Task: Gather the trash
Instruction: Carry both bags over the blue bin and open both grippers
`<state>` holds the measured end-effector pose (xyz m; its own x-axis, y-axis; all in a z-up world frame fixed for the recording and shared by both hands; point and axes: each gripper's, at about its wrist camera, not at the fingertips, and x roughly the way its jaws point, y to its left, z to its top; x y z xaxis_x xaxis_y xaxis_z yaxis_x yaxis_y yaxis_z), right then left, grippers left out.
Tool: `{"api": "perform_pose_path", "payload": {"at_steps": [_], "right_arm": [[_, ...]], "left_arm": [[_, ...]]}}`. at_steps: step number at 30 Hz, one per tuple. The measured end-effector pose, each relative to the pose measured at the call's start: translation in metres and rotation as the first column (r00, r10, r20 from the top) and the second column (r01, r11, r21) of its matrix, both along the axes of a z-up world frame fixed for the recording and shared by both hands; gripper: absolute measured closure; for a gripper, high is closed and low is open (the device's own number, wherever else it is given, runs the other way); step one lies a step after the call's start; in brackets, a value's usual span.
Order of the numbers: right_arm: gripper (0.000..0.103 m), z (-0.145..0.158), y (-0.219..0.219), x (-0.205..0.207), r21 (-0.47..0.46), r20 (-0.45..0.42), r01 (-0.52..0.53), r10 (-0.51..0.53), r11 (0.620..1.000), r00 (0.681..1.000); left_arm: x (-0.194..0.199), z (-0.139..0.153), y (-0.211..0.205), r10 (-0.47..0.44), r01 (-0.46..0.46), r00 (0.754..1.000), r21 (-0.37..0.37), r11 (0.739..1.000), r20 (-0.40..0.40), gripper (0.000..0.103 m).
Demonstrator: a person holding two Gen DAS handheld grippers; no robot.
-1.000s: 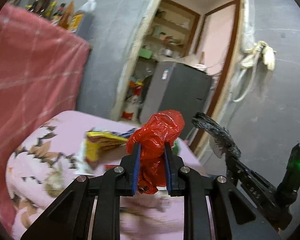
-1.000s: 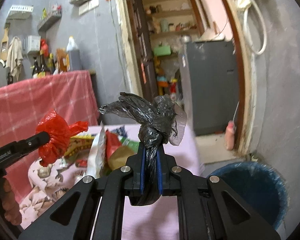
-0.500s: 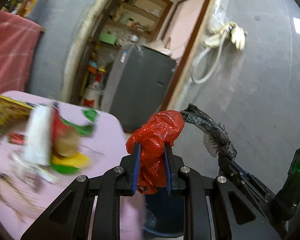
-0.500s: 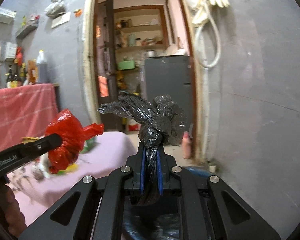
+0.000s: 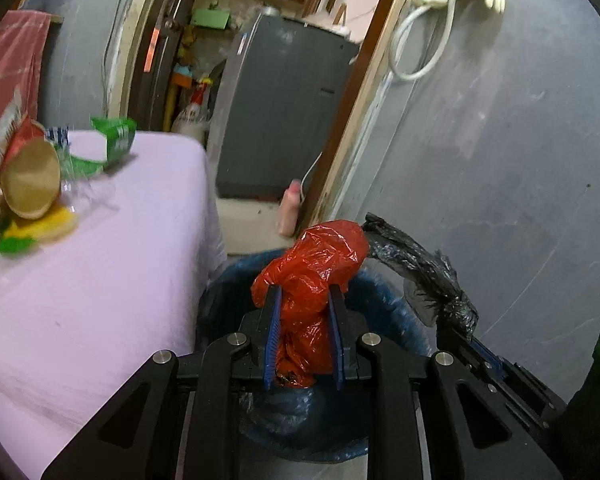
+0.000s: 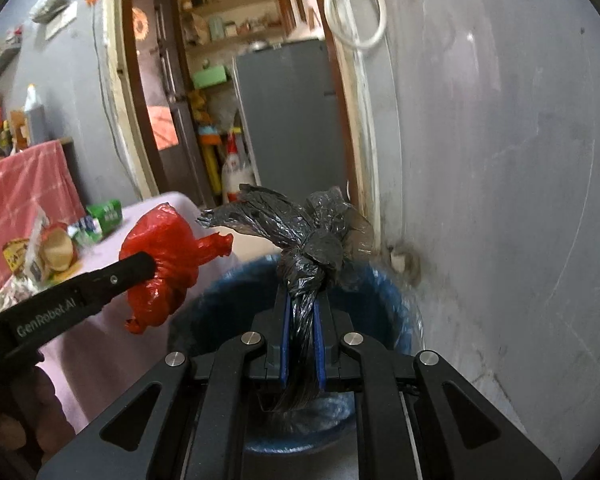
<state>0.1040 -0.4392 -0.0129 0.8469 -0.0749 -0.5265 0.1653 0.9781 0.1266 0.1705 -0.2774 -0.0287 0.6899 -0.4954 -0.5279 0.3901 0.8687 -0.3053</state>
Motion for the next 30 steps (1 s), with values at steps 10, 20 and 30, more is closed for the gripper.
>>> {"api": "perform_pose_path", "payload": {"at_steps": [10,20,30], "right_arm": [[0.087,-0.012,-0.010,0.014,0.042,-0.068,0.011,-0.008,0.999,0.998],[0.076,-0.006,-0.012,0.015,0.066,-0.048,0.027,-0.023,0.997,0.999],[0.032,0.048,0.022,-0.017,-0.044,0.203,0.006,0.003,0.999,0.979]], "left_arm": [[0.005,-0.013,-0.003,-0.022,0.022,0.999,-0.001,1.000,-0.048,0.081],[0.002,0.010,0.009,-0.025,0.024,1.000,-0.031,0.999,-0.016,0.069],[-0.020,0.045,0.067,0.080,-0.069,0.984,-0.073,0.995,0.161,0.043]]}}
